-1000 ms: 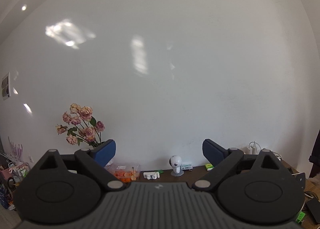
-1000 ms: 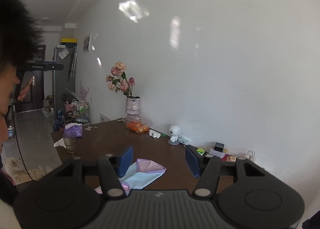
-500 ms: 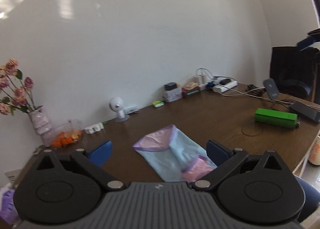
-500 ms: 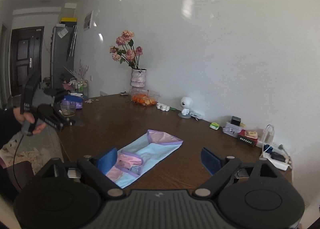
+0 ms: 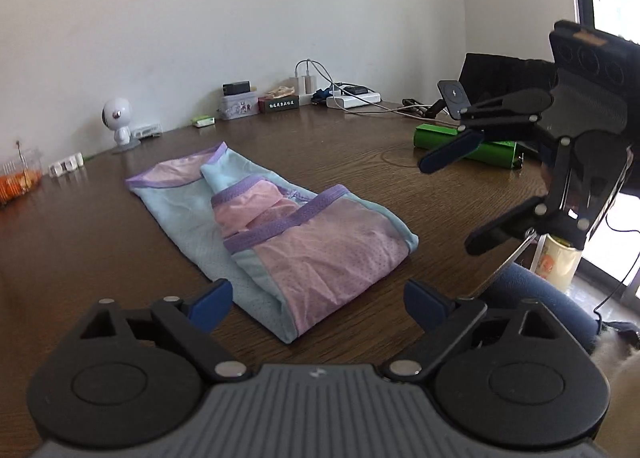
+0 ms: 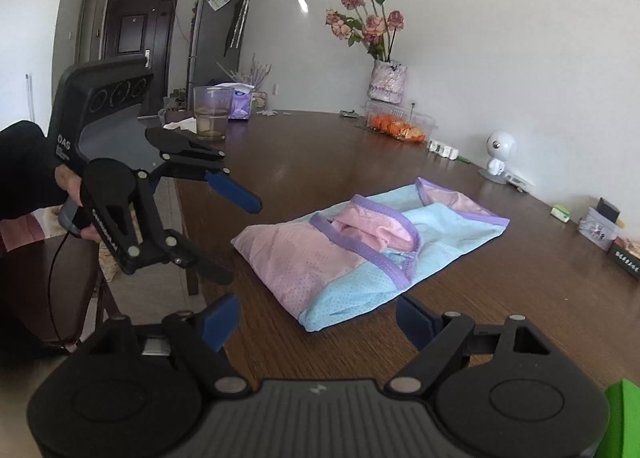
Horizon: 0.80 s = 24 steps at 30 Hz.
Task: Fold clothes
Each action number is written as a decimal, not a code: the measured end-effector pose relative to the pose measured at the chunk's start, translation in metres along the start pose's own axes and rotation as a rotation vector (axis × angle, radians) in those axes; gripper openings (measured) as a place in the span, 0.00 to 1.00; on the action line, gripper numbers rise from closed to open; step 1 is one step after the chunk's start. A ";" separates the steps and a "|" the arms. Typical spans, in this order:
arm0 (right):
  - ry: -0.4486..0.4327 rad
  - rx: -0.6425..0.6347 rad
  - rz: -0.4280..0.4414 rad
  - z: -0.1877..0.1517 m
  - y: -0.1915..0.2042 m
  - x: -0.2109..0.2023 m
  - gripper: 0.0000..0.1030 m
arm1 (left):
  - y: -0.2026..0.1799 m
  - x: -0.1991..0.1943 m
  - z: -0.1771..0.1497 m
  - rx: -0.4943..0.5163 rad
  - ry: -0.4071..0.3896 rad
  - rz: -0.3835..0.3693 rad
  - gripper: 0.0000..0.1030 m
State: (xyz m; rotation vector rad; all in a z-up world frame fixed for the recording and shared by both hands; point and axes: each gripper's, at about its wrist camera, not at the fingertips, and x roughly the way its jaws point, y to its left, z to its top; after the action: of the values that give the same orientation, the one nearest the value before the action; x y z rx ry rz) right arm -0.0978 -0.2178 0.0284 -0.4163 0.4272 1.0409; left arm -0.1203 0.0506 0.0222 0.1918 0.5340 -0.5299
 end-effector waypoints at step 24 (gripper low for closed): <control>0.014 0.288 0.184 0.023 -0.035 -0.004 0.04 | 0.071 -0.034 0.035 -0.128 -0.024 -0.252 0.06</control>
State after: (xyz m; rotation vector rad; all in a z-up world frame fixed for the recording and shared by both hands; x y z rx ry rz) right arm -0.0657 -0.2246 0.0540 -0.1281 0.6278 1.1343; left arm -0.0927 0.1143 0.0731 -0.0047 0.5699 -0.7399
